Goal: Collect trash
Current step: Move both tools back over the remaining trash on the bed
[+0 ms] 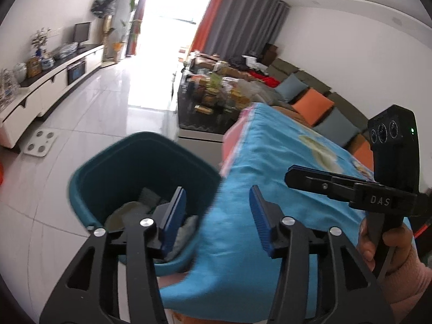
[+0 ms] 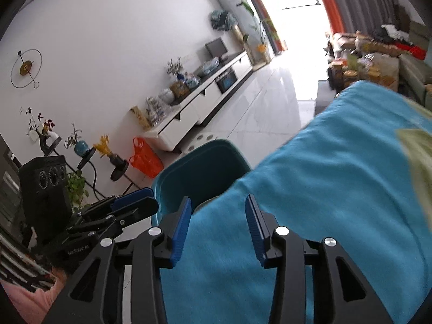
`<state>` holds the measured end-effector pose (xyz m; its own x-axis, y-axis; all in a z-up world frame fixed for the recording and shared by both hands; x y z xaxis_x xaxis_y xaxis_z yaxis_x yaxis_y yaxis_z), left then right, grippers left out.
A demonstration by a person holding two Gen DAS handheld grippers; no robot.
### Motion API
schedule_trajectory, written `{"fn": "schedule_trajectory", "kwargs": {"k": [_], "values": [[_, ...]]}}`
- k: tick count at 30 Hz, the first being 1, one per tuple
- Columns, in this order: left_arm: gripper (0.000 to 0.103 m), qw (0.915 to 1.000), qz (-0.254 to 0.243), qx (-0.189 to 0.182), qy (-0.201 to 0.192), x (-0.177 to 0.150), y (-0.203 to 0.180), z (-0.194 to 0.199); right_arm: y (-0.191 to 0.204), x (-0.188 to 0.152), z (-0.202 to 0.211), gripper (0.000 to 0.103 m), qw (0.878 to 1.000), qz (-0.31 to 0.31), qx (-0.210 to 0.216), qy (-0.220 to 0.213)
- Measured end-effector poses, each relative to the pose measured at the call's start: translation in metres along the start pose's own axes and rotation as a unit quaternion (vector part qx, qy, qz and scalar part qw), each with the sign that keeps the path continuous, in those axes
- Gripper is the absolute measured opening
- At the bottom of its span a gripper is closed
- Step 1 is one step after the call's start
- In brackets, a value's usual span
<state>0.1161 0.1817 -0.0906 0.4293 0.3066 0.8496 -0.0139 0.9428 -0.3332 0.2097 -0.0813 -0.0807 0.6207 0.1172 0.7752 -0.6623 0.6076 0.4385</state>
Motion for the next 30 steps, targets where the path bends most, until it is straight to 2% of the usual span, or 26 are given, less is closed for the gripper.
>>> {"fn": "schedule_trajectory", "kwargs": {"k": [5, 10, 18, 24, 30], "values": [[0.050, 0.9986, -0.028, -0.044, 0.012, -0.008, -0.047, -0.008, -0.031, -0.001, 0.057, 0.039, 0.999, -0.012, -0.037, -0.038], [0.050, 0.9937, -0.055, -0.092, 0.032, -0.021, -0.098, -0.022, -0.063, -0.007, 0.110, 0.039, 0.994, -0.031, -0.081, -0.070], [0.050, 0.9771, -0.110, -0.170, 0.064, -0.046, -0.188, -0.042, -0.110, -0.023, 0.186, 0.039, 0.979, -0.053, -0.159, -0.113], [0.051, 0.9592, -0.158, -0.214, 0.096, -0.074, -0.248, -0.056, -0.154, -0.032, 0.259, 0.039, 0.956, -0.088, -0.226, -0.167], [0.050, 0.9428, -0.188, -0.250, 0.116, -0.090, -0.294, -0.068, -0.196, -0.042, 0.321, 0.039, 0.926, -0.120, -0.289, -0.212]]}}
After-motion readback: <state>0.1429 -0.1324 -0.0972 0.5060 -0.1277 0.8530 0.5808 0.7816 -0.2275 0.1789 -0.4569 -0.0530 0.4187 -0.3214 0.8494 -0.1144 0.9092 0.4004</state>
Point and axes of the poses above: each gripper's, at about its wrist camera, not at the fingertips, and z roughly against the way its jaws point, y to its left, x to its top, the point moved 7 cm from there along -z, roughly the way its jaws point, and after that the axes turned 13 degrees about -y, right-handed, at the moved point
